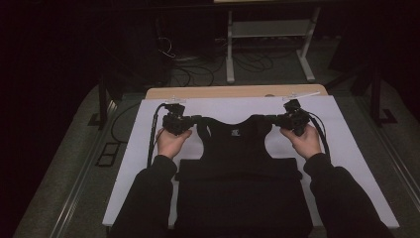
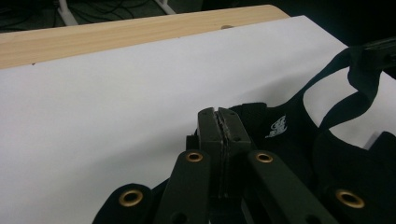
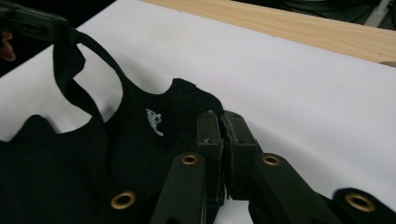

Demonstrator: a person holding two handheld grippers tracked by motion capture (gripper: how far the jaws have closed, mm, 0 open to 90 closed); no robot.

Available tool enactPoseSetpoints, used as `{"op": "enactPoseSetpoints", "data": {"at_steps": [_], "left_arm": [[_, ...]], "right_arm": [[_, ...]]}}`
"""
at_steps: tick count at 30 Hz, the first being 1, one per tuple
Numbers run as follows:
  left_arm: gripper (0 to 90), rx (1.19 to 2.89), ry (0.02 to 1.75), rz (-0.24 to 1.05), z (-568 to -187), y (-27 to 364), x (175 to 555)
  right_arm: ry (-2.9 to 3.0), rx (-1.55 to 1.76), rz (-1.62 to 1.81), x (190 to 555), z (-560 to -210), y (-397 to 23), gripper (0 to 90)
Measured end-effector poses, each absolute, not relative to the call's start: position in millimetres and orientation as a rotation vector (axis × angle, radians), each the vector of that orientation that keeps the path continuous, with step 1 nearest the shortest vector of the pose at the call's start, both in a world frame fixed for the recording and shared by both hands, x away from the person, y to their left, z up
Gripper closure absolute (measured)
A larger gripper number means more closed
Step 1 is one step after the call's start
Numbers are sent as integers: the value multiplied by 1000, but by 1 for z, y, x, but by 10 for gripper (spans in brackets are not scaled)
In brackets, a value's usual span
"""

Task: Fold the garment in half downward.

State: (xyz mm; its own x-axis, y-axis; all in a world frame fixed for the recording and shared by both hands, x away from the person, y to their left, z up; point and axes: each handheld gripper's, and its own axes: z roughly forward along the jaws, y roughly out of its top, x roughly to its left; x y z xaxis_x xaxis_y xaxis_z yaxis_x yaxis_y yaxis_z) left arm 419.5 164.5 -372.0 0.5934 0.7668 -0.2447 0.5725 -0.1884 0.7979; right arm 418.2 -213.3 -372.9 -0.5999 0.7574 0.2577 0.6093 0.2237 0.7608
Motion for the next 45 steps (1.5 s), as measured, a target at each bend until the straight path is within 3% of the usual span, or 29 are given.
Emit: {"op": "enactPoseSetpoints", "data": {"at_steps": [22, 26, 45], "left_arm": [[882, 1874, 982, 252, -350, 170, 369], [881, 1868, 951, 291, -352, 172, 356], [881, 1851, 924, 176, -375, 181, 316]], "right_arm": [[2341, 1268, 1406, 364, -361, -229, 850], [2339, 1262, 1445, 351, -362, -231, 850], [2403, 1260, 1479, 318, -379, -235, 850]]}}
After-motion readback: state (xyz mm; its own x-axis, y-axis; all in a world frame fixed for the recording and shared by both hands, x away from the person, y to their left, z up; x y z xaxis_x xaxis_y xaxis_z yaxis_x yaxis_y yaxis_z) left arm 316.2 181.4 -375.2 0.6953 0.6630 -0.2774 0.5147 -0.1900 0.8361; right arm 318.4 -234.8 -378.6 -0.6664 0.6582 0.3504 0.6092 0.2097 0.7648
